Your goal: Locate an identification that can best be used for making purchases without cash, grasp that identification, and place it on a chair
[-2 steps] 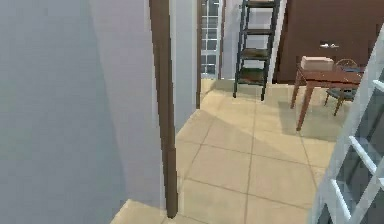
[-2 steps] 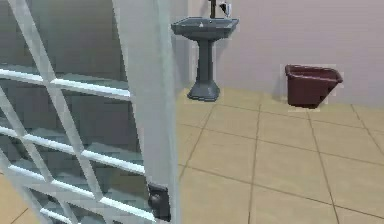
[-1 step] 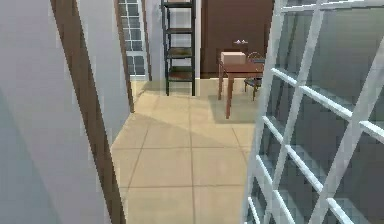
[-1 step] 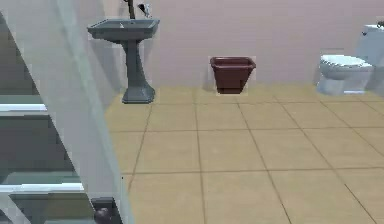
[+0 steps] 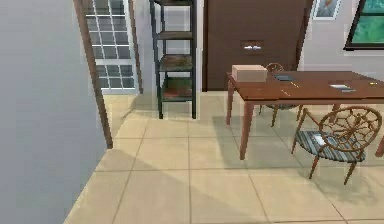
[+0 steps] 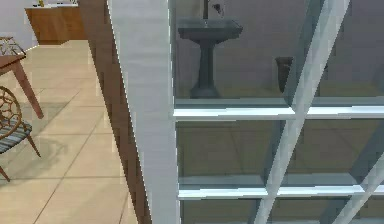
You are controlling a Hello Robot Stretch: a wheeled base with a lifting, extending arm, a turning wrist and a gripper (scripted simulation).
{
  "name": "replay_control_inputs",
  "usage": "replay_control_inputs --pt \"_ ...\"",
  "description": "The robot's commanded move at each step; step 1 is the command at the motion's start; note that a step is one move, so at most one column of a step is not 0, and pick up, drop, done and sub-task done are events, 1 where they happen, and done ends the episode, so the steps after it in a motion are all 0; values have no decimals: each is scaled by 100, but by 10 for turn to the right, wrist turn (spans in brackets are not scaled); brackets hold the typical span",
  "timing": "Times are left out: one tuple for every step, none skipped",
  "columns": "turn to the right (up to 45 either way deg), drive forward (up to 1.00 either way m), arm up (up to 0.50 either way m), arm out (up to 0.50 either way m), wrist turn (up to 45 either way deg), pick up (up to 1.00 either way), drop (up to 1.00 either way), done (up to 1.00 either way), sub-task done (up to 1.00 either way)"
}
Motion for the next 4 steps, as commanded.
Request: replay_control_inputs --pt "120 0 0 0 0 0 0 0 0" --pt "0 20 0 0 0 0 0 0 0" --pt "240 0 0 0 0 0 0 0 0" --pt "0 100 0 0 0 0 0 0 0"
